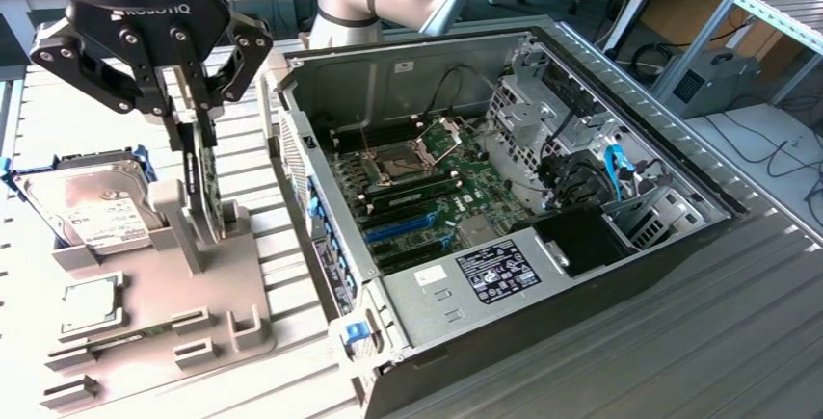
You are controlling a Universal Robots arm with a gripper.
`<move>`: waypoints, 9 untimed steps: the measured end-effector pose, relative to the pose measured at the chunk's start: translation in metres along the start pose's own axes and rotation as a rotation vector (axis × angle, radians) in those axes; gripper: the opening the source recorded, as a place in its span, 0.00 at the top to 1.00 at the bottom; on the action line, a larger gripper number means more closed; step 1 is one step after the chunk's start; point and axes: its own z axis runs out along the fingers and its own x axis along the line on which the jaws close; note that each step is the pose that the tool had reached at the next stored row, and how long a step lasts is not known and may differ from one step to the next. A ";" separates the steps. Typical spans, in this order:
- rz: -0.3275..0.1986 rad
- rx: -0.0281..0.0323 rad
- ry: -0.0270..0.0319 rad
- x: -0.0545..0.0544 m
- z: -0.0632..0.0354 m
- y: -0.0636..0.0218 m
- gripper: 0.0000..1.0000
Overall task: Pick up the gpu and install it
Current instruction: 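Pick up the gpu and move the gpu toward the slot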
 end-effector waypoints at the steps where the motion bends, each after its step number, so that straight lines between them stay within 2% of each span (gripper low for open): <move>1: 0.000 0.0000 0.0001 0.000 -0.0012 0.0000 0.74; 4: 0.000 0.0000 0.0001 0.000 -0.0047 0.0000 0.74; 9: 0.000 0.0000 0.0001 0.000 -0.0052 0.0001 0.74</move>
